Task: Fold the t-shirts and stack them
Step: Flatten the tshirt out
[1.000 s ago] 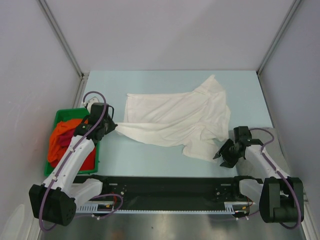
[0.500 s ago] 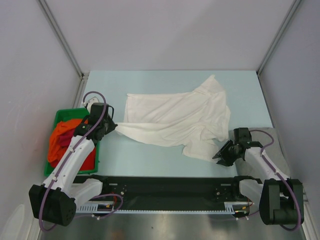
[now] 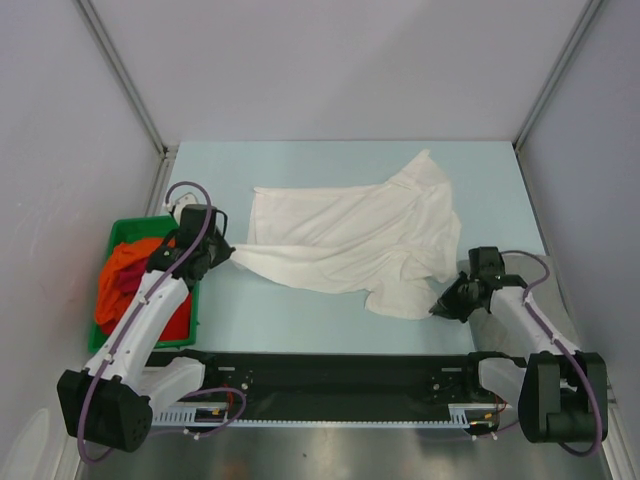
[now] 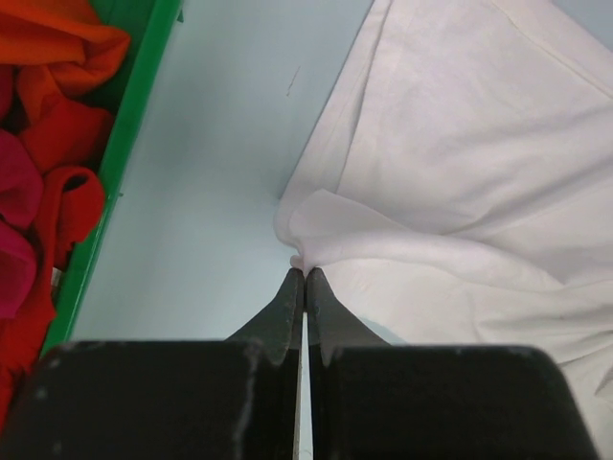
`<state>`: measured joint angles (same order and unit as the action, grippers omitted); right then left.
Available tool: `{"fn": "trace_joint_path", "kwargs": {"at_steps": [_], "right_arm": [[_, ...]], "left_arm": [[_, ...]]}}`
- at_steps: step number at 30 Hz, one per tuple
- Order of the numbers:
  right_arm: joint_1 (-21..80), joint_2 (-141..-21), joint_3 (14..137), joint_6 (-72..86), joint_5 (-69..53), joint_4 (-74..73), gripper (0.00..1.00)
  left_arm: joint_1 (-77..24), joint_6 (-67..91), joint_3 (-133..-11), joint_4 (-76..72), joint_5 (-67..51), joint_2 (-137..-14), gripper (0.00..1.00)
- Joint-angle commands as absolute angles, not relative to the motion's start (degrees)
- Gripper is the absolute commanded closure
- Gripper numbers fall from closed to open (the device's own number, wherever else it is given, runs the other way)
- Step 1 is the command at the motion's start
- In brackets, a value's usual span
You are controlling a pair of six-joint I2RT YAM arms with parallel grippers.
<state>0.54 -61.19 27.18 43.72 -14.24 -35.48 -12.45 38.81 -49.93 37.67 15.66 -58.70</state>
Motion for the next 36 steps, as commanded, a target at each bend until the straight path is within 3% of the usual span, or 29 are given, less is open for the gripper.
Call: {"fn": "trace_joint_path", "kwargs": {"at_steps": [1,9,10,18,22,27,36], "right_arm": [[0.4,-59.8,42.3,41.1,-12.4,-39.5,1.00],[-4.9,-69.0,82.0,37.2,-9.6,-44.8,1.00],[-5.6,-70.5,91.3,37.2,-9.9,-44.7,1.00],[-15.4,-88.0,137.7,42.3,-19.5,-37.4,1.00],[-20.1,-84.8,140.7,47.5,-22.2,-21.2,1.00],[-21.4,-83.2,148.6,47.2,-19.2,-15.6,1.00],[-20.9,-78.3,150.7,48.8,-10.4,-1.2,1.00]], "left_arm": [[-12.0,39.8,-56.1,37.1,13.9,-57.9,1.00],[-12.0,38.7,-73.7,35.6,12.8,-62.5,1.00],[-12.0,38.2,-75.8,35.4,13.6,-63.9,1.00],[-12.0,31.3,-103.0,32.1,15.9,-68.8,1.00],[-12.0,27.2,-114.8,29.1,16.3,-69.2,1.00],[-12.0,23.7,-126.2,24.8,16.2,-65.9,1.00],[-16.5,19.5,-131.0,22.2,19.5,-58.5,1.00]]}}
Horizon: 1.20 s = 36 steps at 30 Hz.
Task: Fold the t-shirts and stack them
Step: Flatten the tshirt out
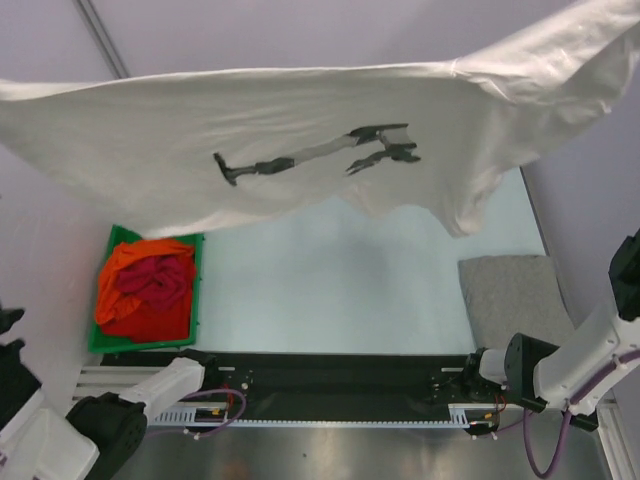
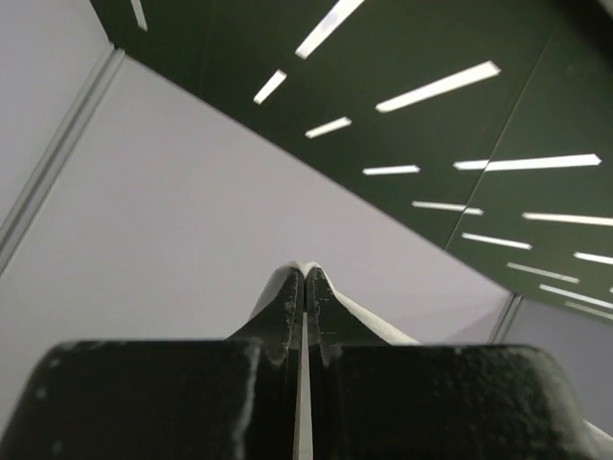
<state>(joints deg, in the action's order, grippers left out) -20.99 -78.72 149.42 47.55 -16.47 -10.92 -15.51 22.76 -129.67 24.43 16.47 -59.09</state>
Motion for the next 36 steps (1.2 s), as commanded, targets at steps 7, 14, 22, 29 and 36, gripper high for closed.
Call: {"fn": "trace_joint_path", "kwargs": {"at_steps": [7,14,22,29,36], "right_arm": [[-15.6,-75.8,144.3,46.6,-7.7,7.5,1.00],[-13.1,-73.5,123.0,41.6,-13.3,6.5,1.00],[-11.9,-73.0,90.9,36.5,-18.7,12.2,1.00],[-10.7,-83.2,76.5,34.2,-19.1,16.3,1.00],[-9.0,-106.5,85.7,32.2,-23.7,13.5,1.00]], "left_arm": [[-17.5,18.4,-128.4,21.7,23.0,-55.3,1.00],[-17.5,19.8,-100.7,16.2,29.4,-50.9,1.00],[-17.4,21.1,-73.9,3.7,34.1,-52.0,1.00],[-14.7,24.2,-56.9,-10.3,36.6,-66.9,1.00],[-8.4,29.0,-71.3,-5.0,27.5,-98.8,1.00]]}}
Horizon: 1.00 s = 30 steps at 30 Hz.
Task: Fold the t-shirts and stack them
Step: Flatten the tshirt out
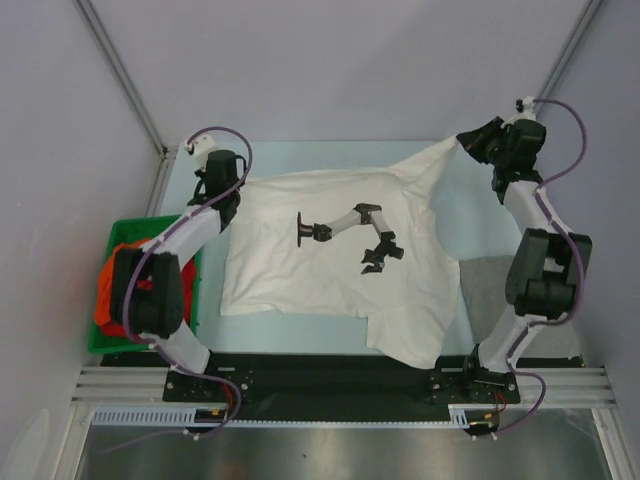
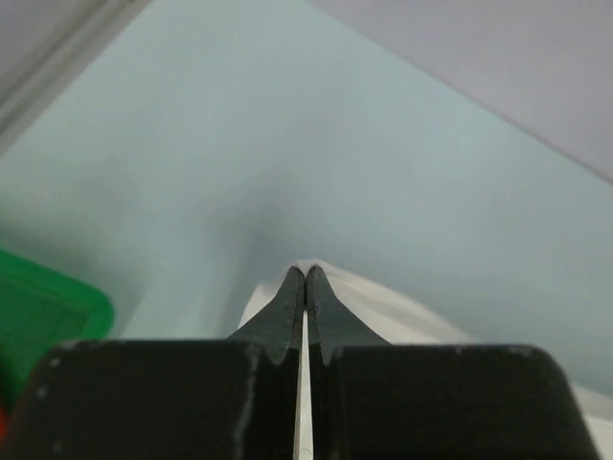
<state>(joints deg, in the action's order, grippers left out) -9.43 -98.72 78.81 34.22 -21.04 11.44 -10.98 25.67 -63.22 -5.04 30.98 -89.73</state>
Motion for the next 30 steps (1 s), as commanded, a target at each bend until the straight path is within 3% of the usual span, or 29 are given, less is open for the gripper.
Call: {"fn": "trace_joint_path", "kwargs": {"at_steps": [1,5,12,23,30], "right_arm": [[-8.7,-108.5,87.9,31.9,-24.4,11.4,1.00],[-7.5,-116.9,97.4,31.0,-25.7,4.6,1.00],[-6.5,-123.1,105.9,32.5,-24.5,1.2,1.00],[-6.2,-124.5,123.4,37.0,-21.8,0.6,1.00],[-9.0,-118.3,134.4,34.4,-20.7,-1.2,1.00]], "left_arm": [[-7.7,28.8,-73.9,-4.0,25.6,-101.7,0.99],[-5.7,28.7,-85.5,2.1,20.8,-112.0,1.00],[-2.5,28.1,-91.0,5.8,15.7,-116.9,1.00],[-1.7,26.6,-95.0,5.3,7.0,-106.2,1.00],[-1.7,24.2,-101.5,5.3,5.4,-92.7,1.00]]}}
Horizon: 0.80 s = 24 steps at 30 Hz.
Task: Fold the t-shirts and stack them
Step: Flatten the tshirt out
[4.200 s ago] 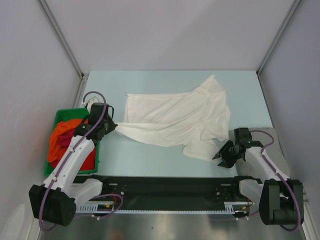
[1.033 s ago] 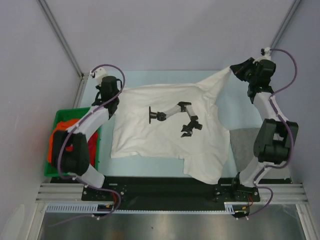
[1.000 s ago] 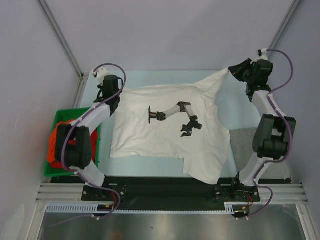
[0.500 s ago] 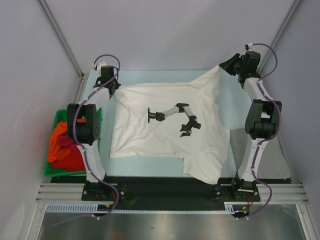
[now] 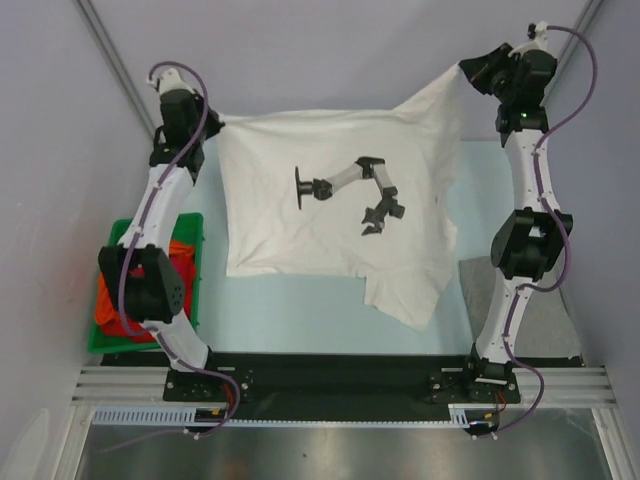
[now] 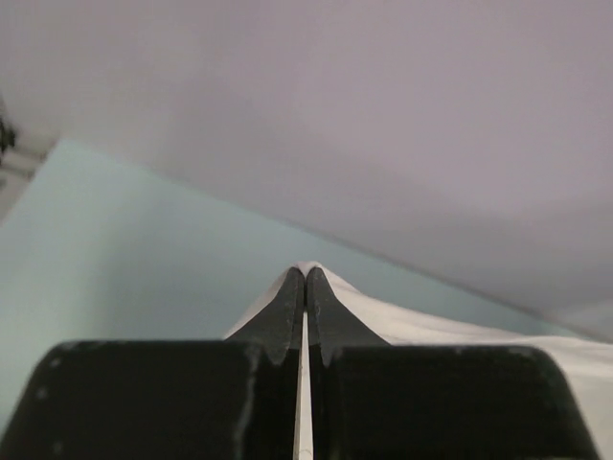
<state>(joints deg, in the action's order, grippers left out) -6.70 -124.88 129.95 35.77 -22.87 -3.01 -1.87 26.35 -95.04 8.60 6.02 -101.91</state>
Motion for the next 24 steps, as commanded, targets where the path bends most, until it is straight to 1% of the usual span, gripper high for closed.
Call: {"fn": "trace_joint_path", "kwargs": {"at_steps": [1,5,7,11,18,24], "right_arm": [[-10.7,-116.3,134.1,36.7,-21.1,1.4,1.00],[-14.8,-110.7,133.9,42.2,-23.0,7.4,1.00],[-16.4,-108.0,133.9,43.7,-23.7,10.0,1.00],[-18.5,-101.1,133.4,47.4,-25.0,12.7,1.00],[-20.7,-84.2,129.0,49.1,-25.3,13.7,1.00],[-24.3,-75.5,130.8,47.8,-23.5,11.1,1.00]], "left_arm": [[-1.7,23.8,-102.4,5.3,5.8,-90.3,1.00],[-0.2,24.7,-107.7,6.4,9.3,-84.4,1.00],[2.1,26.0,-109.6,6.8,9.2,-81.4,1.00],[2.8,25.5,-116.8,10.2,7.7,-77.5,1.00],[2.7,26.4,-117.8,11.7,6.7,-65.6,1.00],[0.4,23.6,-118.1,12.8,9.3,-58.1,1.00]]}}
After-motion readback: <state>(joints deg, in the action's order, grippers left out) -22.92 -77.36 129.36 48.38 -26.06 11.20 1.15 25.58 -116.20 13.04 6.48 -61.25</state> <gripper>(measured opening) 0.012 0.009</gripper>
